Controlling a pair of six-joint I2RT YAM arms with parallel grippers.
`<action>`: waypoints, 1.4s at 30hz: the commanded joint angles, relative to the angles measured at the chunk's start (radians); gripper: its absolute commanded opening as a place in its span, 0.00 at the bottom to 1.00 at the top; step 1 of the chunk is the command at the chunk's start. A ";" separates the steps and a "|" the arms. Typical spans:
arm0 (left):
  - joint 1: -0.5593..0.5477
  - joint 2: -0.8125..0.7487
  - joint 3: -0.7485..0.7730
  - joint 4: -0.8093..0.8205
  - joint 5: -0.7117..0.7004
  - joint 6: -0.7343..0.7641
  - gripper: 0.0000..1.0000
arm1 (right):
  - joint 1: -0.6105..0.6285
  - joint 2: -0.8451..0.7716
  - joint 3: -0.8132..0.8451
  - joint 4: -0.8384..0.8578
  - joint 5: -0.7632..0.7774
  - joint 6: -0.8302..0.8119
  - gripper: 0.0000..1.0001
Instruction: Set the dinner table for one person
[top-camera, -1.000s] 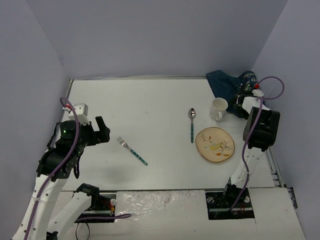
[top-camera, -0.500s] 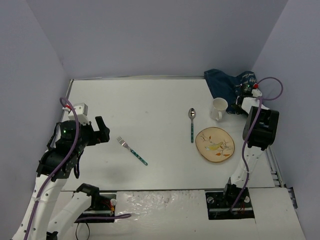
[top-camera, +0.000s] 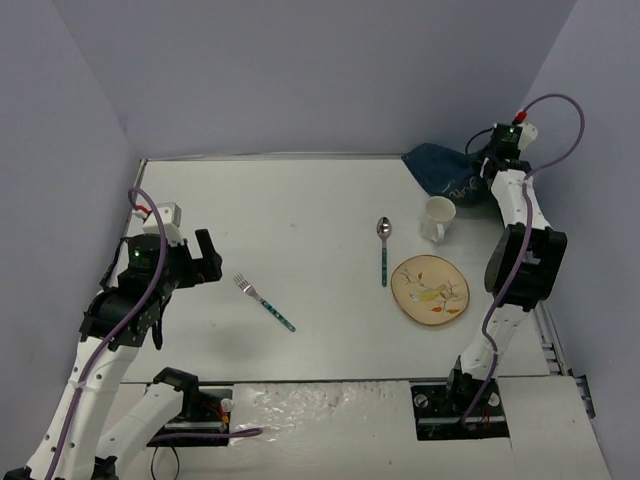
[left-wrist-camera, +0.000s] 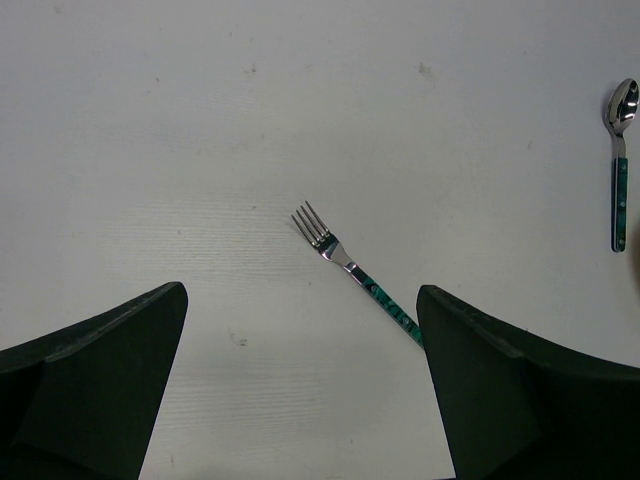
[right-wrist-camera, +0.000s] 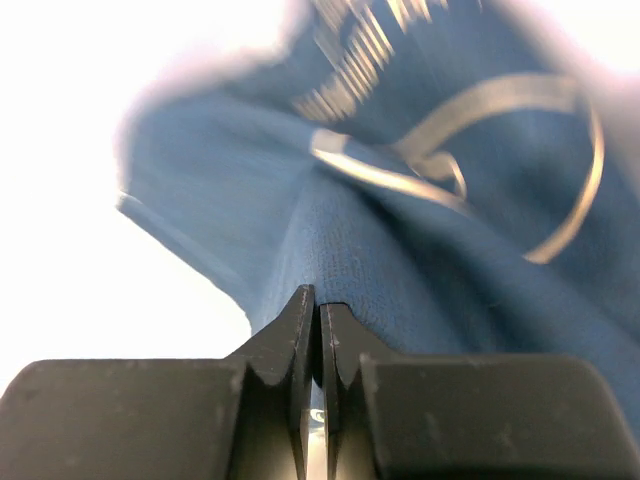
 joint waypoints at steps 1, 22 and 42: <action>-0.004 0.006 0.054 0.055 -0.006 -0.025 0.97 | 0.039 -0.134 0.184 0.103 -0.003 -0.092 0.00; -0.002 -0.052 0.123 -0.046 -0.165 -0.097 0.97 | 0.643 -0.045 0.493 0.397 -0.023 -0.291 0.00; -0.001 -0.022 0.062 -0.019 -0.284 -0.198 0.97 | 1.068 -0.038 -0.069 0.302 -0.031 -0.116 0.83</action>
